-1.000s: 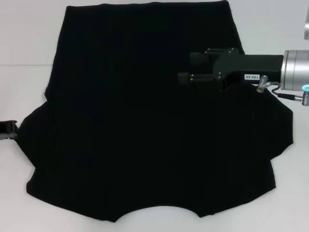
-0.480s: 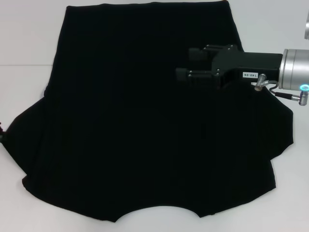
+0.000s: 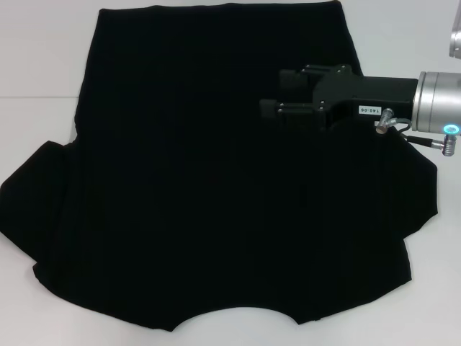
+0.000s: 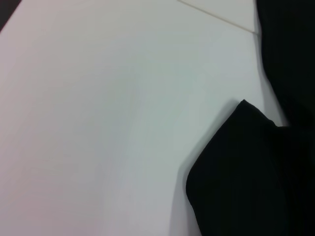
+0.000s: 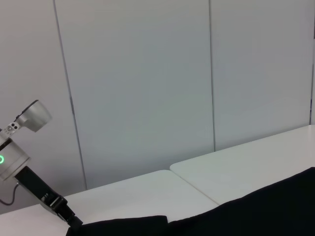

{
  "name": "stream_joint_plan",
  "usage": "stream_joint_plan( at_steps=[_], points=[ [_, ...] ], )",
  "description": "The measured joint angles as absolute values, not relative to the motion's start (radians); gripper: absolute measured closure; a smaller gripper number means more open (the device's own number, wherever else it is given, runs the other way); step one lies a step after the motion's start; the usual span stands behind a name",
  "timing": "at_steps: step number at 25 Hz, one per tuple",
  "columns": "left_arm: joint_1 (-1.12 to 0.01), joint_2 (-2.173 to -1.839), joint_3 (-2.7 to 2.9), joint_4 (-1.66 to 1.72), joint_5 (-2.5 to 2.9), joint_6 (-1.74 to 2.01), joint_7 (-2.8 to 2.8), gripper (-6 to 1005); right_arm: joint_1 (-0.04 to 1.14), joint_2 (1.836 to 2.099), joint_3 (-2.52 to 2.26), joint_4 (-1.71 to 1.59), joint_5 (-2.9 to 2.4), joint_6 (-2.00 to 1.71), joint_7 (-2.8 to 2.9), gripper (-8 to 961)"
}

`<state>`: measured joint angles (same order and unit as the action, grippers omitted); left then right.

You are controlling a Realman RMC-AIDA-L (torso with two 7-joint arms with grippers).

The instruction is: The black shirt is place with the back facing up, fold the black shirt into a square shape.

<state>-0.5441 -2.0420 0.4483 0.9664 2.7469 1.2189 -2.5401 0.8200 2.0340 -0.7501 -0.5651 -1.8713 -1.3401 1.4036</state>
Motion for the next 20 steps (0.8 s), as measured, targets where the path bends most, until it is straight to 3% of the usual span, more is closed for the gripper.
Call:
stream_joint_plan(
  at_steps=[20],
  points=[
    [-0.532, -2.034, 0.392, 0.979, 2.743, 1.217, -2.536, 998, 0.816, 2.034, -0.750, -0.571, -1.859, -1.338, 1.404, 163]
  ],
)
